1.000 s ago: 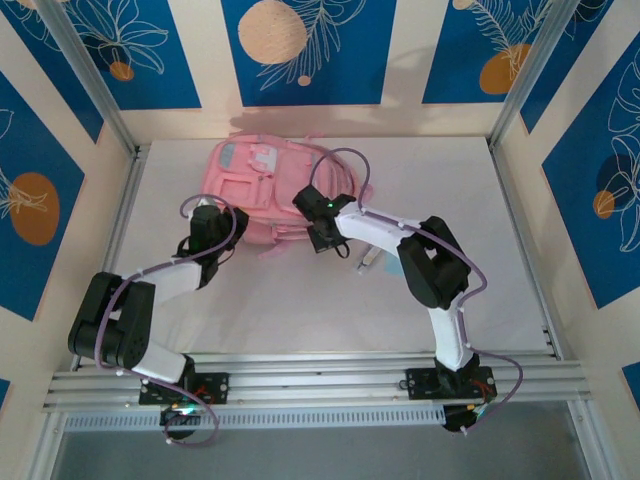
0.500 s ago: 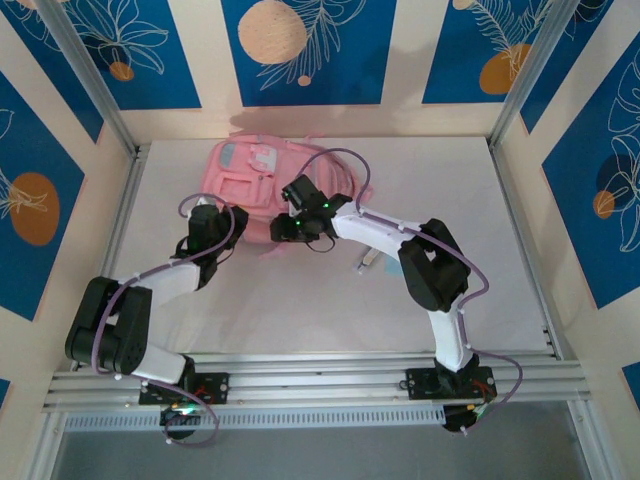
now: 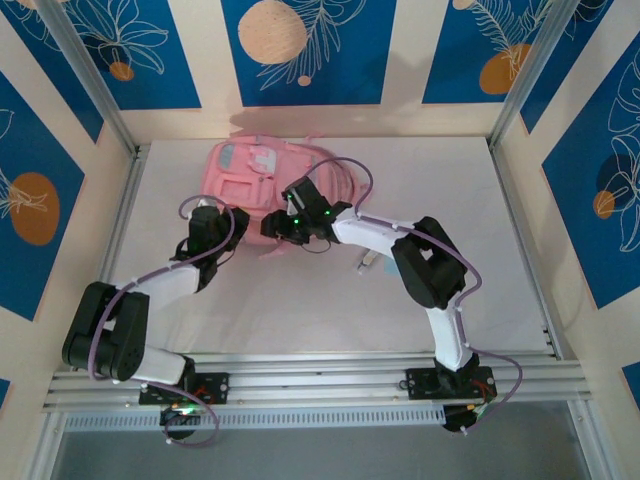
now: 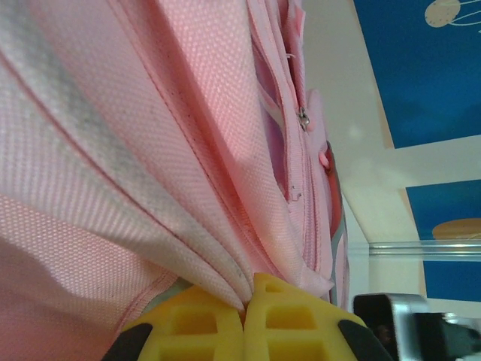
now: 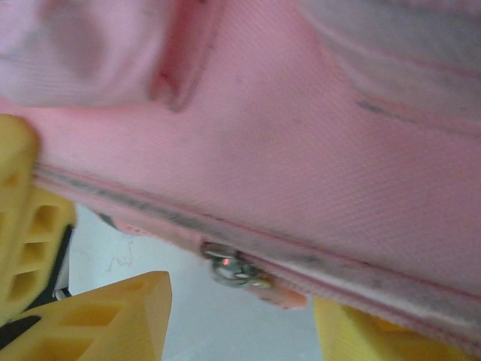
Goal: Pack the student bag
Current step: Unzip the student bag at the top-center of the table.
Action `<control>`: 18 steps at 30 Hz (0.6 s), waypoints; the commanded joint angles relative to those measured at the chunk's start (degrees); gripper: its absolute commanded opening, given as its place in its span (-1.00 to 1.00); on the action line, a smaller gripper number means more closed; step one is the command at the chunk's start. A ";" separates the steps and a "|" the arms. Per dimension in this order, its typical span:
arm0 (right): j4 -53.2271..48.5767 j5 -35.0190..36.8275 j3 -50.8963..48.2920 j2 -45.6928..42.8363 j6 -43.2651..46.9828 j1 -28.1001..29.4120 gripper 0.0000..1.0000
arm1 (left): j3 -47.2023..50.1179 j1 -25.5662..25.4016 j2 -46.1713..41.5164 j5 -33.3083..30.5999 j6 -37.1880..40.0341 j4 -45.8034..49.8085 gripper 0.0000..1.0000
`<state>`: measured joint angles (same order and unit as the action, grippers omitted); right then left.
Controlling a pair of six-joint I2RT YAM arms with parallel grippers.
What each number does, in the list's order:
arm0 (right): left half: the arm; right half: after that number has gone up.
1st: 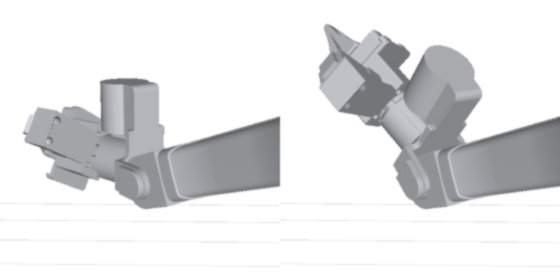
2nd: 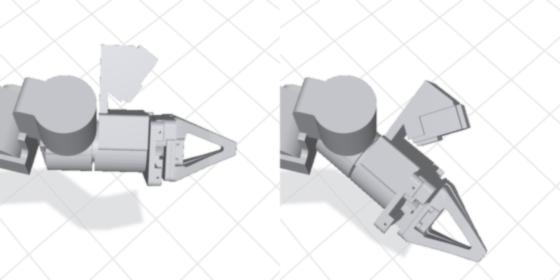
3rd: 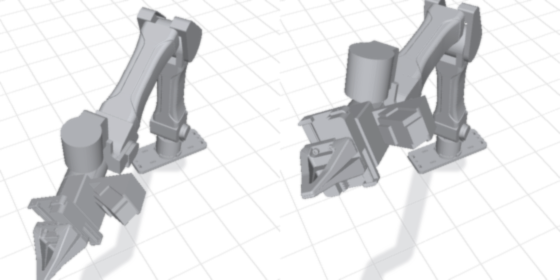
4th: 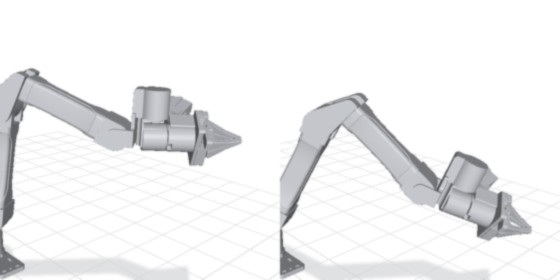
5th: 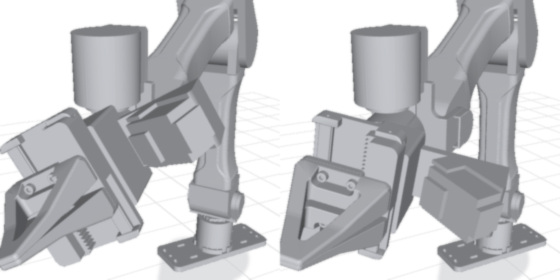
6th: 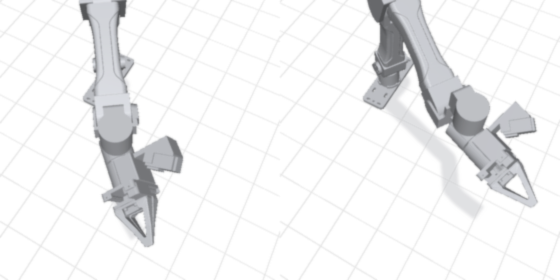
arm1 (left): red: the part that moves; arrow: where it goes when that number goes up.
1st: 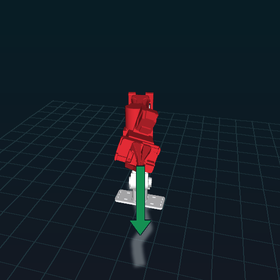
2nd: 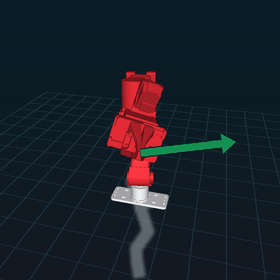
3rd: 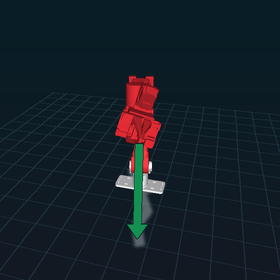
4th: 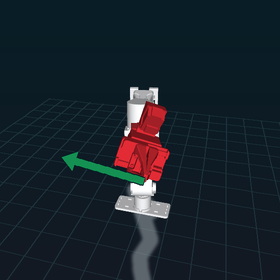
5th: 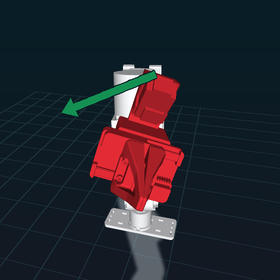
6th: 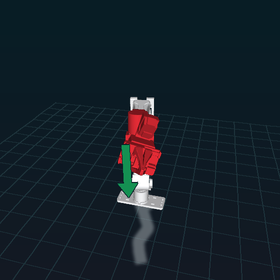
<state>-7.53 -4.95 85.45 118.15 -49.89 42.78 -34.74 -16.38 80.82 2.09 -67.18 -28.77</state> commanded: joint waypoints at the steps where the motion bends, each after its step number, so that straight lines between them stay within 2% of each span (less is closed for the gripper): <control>1: 2.23 1.24 -0.75 2.31 -2.42 -0.42 0.07 | -0.37 -0.60 -3.99 0.20 -0.06 -5.20 -1.00; 9: 11.61 1.46 -1.61 4.86 -4.19 -0.89 0.01 | 0.11 -1.11 -5.27 -0.23 -0.81 -4.65 -1.00; 11: 14.19 1.12 -3.07 4.40 -4.90 -1.53 -0.14 | 0.42 -1.17 -5.49 -0.79 -0.60 -4.36 -1.00; 14: 16.77 0.16 -5.14 3.47 -5.36 -2.68 -0.53 | 0.84 -1.04 -5.24 -1.55 -0.41 -4.35 -1.00; 18: 14.87 0.36 -6.65 1.73 -3.13 -3.23 -0.82 | 1.02 -0.93 -4.16 -2.48 0.04 -4.82 -1.00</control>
<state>7.53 -7.35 80.49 121.38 -53.43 42.09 -33.61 -16.88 79.11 0.91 -67.61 -27.77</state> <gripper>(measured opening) 0.105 0.050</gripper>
